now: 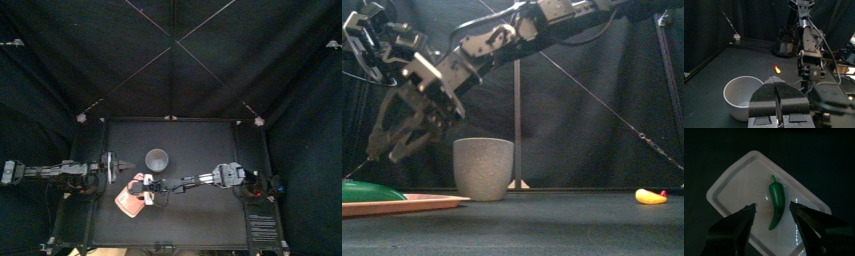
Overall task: Pick the green pepper then place it on the pink plate
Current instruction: Drop green pepper on the pink plate and return to neutral
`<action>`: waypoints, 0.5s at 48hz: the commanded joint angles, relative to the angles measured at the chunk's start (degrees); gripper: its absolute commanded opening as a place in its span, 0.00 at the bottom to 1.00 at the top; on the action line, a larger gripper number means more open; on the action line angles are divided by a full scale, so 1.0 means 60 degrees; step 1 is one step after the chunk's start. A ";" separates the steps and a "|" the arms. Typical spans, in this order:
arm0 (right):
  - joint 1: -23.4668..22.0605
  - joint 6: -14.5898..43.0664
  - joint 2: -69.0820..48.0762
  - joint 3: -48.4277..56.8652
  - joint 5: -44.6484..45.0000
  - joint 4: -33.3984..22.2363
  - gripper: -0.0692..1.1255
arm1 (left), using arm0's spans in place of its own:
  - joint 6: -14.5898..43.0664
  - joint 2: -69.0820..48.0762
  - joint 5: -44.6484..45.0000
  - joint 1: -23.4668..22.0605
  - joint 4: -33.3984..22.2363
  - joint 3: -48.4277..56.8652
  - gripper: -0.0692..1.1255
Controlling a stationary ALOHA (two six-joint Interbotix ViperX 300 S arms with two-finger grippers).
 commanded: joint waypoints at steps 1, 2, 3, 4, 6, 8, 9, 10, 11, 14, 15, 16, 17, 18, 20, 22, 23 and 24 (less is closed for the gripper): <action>0.0088 0.0029 -0.1245 0.0396 -0.0278 0.0000 0.82 | 0.0015 0.0029 -0.0044 0.0088 0.0015 -0.0117 0.09; 0.0088 0.0029 -0.1362 0.0513 -0.0337 0.0000 0.82 | 0.0015 0.0015 -0.0059 0.0088 0.0015 -0.0117 0.09; 0.0103 0.0029 -0.1479 0.0645 -0.0425 0.0015 0.82 | 0.0015 0.0029 -0.0044 0.0088 0.0015 -0.0117 0.09; 0.0117 0.0029 -0.1611 0.0791 -0.0498 0.0015 0.82 | 0.0015 0.0029 -0.0044 0.0088 0.0015 -0.0117 0.09; 0.0132 0.0029 -0.1831 0.1084 -0.0688 0.0000 0.82 | 0.0015 0.0029 -0.0044 0.0088 0.0029 -0.0117 0.09; 0.0161 0.0029 -0.2124 0.1479 -0.1025 0.0029 0.82 | 0.0015 0.0029 -0.0044 0.0103 0.0029 -0.0117 0.09; 0.0161 0.0029 -0.2227 0.1655 -0.1172 0.0015 0.82 | 0.0029 0.0029 -0.0044 0.0103 0.0029 -0.0117 0.09; 0.0190 0.0029 -0.2344 0.1816 -0.1333 0.0029 0.82 | 0.0029 0.0015 -0.0044 0.0103 0.0029 -0.0117 0.09; 0.0205 0.0015 -0.2476 0.1992 -0.1494 0.0015 0.82 | 0.0029 0.0029 -0.0044 0.0117 0.0029 -0.0117 0.09; 0.0278 0.0029 -0.2842 0.2549 -0.2036 0.0029 0.82 | 0.0029 0.0015 -0.0044 0.0132 0.0044 -0.0117 0.09; 0.0293 0.0015 -0.2974 0.2725 -0.2227 0.0029 0.82 | 0.0029 0.0029 -0.0044 0.0132 0.0044 -0.0117 0.09; 0.0322 0.0015 -0.3120 0.2930 -0.2417 0.0000 0.82 | 0.0029 0.0029 -0.0044 0.0146 0.0059 -0.0117 0.09; 0.0352 0.0015 -0.3267 0.3135 -0.2607 -0.0029 0.82 | 0.0029 0.0029 -0.0044 0.0146 0.0073 -0.0117 0.09; 0.0366 0.0015 -0.3486 0.3457 -0.2915 0.0000 0.82 | 0.0044 0.0029 -0.0044 0.0161 0.0073 -0.0117 0.09; 0.0366 0.0044 -0.3750 0.3867 -0.3354 0.0029 0.82 | 0.0044 0.0029 -0.0044 0.0161 0.0088 -0.0103 0.09; 0.0381 0.0044 -0.4028 0.4277 -0.3823 0.0029 0.82 | 0.0044 0.0029 -0.0044 0.0176 0.0103 -0.0103 0.09; 0.0396 0.0029 -0.4160 0.4482 -0.4043 0.0029 0.82 | 0.0044 0.0015 -0.0044 0.0176 0.0117 -0.0103 0.09; 0.0396 0.0029 -0.4307 0.4687 -0.4277 0.0029 0.82 | 0.0044 0.0029 -0.0044 0.0176 0.0117 -0.0103 0.09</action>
